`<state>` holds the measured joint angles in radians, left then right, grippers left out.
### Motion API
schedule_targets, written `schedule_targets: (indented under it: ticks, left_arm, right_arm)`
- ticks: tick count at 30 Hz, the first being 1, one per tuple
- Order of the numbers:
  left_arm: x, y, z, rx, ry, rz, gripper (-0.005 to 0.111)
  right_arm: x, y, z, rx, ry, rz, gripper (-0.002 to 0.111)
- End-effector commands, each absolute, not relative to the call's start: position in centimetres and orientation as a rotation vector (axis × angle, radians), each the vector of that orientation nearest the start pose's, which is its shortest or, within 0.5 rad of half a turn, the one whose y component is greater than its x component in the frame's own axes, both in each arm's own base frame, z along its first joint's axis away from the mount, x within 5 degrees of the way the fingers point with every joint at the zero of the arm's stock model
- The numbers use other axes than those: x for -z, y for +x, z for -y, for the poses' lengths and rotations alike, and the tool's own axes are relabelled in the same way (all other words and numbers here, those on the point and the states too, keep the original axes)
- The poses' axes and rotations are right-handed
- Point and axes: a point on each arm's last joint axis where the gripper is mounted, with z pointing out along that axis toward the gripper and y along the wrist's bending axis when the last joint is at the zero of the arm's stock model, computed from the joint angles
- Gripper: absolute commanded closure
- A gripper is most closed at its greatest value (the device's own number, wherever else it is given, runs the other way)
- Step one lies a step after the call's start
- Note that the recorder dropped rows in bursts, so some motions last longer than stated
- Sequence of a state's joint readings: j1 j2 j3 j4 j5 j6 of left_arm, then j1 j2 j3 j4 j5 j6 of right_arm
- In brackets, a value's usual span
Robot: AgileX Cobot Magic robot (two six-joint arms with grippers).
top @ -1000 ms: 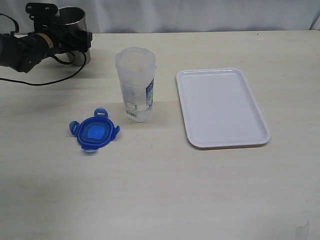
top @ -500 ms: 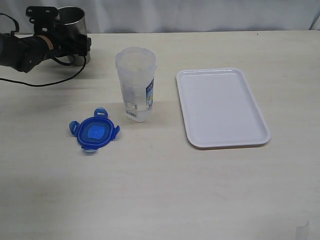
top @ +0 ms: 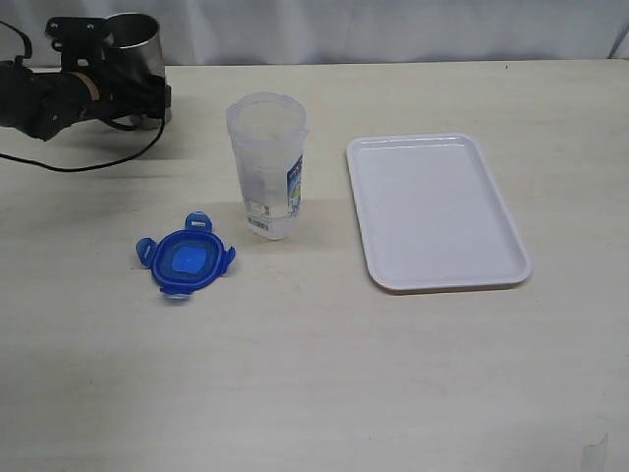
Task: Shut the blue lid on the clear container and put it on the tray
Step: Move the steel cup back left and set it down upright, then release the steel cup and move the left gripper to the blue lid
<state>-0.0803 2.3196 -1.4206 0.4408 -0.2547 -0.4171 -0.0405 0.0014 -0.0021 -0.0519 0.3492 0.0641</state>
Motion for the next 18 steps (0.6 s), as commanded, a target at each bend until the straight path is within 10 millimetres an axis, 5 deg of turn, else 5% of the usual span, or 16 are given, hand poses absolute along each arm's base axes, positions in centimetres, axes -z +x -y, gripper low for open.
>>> schedule_targets:
  ticks: [1,18]
  left_arm:
    - [-9.8,47.3,4.8,0.187,0.151,-2.107,0.016]
    - [-13.5,41.2,4.2,0.169,0.146,-2.169,0.016]
  right_arm:
    - [-18.2,5.3,0.4,0.051,0.054,-1.829,0.104]
    - [-18.2,5.3,0.4,0.051,0.054,-1.829,0.104]
